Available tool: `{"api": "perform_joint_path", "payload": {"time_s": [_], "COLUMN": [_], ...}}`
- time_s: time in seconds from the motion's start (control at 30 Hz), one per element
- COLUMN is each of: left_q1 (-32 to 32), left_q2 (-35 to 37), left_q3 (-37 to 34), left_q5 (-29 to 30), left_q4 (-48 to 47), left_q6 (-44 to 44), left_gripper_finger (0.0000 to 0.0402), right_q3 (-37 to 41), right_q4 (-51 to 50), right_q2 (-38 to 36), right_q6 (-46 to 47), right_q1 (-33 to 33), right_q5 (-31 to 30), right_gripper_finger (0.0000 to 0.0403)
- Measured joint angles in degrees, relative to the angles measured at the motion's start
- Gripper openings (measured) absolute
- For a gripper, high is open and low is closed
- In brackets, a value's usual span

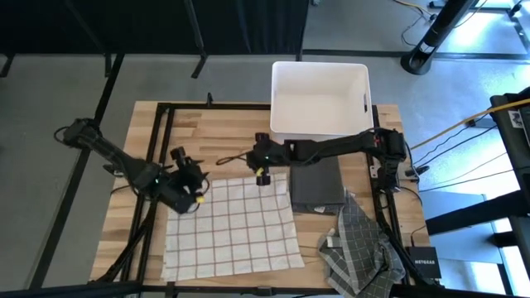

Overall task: Fold towel
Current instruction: Fold the white towel

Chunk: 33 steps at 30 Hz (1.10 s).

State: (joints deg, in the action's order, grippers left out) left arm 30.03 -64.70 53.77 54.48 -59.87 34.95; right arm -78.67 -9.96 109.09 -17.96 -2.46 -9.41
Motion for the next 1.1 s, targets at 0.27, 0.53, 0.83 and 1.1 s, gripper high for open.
{"api": "perform_joint_path", "payload": {"time_s": [0.27,0.53,0.83,1.1], "left_q1": [-6.65,-5.64,8.13,21.18], "left_q2": [3.60,0.96,-0.73,-8.69], "left_q3": [0.08,0.08,0.07,0.06], "left_q5": [2.74,-14.22,-36.44,-41.26], "left_q4": [4.68,8.73,2.82,3.08], "left_q6": [-11.45,-7.80,14.42,27.94], "left_gripper_finger": [0.0183,0.0182,0.0182,0.0182], "right_q3": [0.00,-0.04,0.08,0.39], "right_q4": [2.43,-8.83,-28.35,-27.43], "right_q2": [0.03,0.04,-0.86,-0.86], "right_q6": [-0.34,4.93,24.32,38.52], "right_q1": [0.41,7.30,19.97,27.25], "right_q5": [2.45,9.94,15.33,3.69], "right_gripper_finger": [0.0153,0.0153,0.0153,0.0162]}}
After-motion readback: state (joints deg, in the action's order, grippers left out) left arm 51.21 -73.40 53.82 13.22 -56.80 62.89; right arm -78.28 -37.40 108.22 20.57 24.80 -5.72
